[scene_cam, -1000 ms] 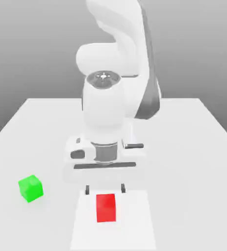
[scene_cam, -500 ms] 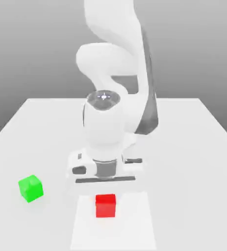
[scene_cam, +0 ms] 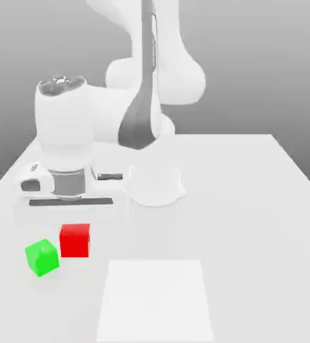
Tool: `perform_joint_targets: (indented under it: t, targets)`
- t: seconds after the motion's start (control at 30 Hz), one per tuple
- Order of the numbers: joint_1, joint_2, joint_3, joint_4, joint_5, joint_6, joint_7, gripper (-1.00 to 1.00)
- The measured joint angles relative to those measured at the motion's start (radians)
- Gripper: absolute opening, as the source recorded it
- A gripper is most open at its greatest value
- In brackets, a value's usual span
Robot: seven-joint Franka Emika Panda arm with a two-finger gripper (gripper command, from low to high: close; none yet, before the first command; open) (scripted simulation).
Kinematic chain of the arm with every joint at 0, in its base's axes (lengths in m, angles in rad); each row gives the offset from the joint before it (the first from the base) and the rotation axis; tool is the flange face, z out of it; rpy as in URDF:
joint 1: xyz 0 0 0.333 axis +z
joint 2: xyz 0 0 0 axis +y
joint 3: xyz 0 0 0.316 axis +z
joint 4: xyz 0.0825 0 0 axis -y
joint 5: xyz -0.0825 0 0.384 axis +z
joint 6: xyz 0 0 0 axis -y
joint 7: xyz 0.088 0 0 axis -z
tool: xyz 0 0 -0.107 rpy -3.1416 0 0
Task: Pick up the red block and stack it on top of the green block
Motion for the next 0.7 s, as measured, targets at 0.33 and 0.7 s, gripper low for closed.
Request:
perform_joint_targets:
  t: [0.33,0.7]
  targets:
    - [-0.094,-0.004,-0.121,-0.003,0.037,-0.009,-0.293,-1.0]
    - [-0.096,0.181,-0.09,0.004,0.187,0.159,-0.406,1.0]
